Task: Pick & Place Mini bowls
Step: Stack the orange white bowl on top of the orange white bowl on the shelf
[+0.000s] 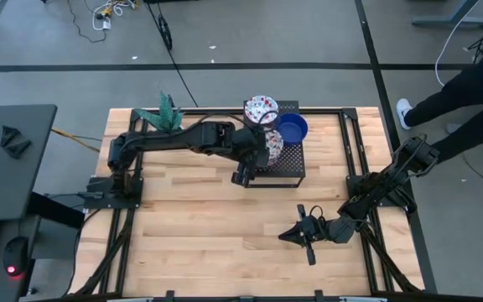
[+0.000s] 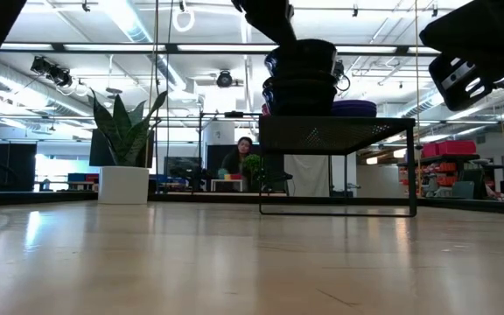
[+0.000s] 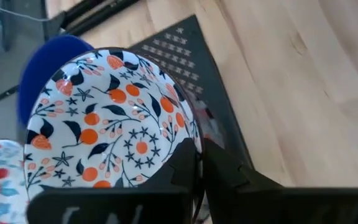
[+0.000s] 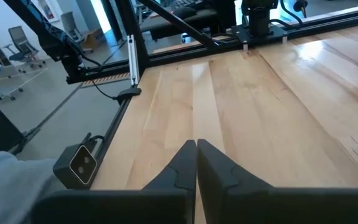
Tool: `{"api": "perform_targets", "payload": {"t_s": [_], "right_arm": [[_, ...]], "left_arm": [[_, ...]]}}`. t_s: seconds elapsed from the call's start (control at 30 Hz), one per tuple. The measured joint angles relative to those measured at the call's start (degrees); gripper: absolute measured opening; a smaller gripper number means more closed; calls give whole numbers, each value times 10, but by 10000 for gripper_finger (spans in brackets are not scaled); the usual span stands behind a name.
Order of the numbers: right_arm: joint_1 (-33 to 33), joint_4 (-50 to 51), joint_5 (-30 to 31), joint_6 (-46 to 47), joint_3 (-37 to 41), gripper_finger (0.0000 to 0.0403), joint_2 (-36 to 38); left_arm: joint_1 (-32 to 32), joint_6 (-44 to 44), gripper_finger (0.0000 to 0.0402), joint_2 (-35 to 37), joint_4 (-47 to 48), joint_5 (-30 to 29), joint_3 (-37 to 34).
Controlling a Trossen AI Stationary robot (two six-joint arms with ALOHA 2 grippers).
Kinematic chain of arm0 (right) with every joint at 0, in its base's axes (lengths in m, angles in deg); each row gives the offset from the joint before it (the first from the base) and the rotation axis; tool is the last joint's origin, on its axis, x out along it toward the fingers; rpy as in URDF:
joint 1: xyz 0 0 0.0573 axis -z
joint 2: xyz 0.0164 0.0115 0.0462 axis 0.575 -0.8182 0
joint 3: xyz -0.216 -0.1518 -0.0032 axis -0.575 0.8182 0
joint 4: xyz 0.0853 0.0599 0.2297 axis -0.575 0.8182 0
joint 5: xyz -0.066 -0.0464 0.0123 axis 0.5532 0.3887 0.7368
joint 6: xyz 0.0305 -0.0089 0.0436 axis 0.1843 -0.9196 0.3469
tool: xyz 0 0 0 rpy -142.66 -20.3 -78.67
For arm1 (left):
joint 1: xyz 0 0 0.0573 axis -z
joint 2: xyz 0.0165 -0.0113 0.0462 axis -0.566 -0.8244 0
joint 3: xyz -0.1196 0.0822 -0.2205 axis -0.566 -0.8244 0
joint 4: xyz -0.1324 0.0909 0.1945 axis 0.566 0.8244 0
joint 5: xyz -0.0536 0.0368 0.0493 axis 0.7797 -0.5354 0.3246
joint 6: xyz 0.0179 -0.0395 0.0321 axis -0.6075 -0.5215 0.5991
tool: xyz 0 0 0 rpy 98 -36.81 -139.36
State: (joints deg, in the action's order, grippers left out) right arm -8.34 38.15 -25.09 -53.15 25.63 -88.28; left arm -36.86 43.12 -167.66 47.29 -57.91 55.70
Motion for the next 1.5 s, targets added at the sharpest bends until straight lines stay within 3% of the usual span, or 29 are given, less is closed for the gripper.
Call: {"api": "perform_targets", "payload": {"t_s": [1.13,1.5], "right_arm": [[0,2,0,5,0,17,-2],[0,2,0,6,0,17,-2]], "left_arm": [[0,-13,39,-32,7,-2,0],[1,-29,141,-16,8,-5,0]]}}
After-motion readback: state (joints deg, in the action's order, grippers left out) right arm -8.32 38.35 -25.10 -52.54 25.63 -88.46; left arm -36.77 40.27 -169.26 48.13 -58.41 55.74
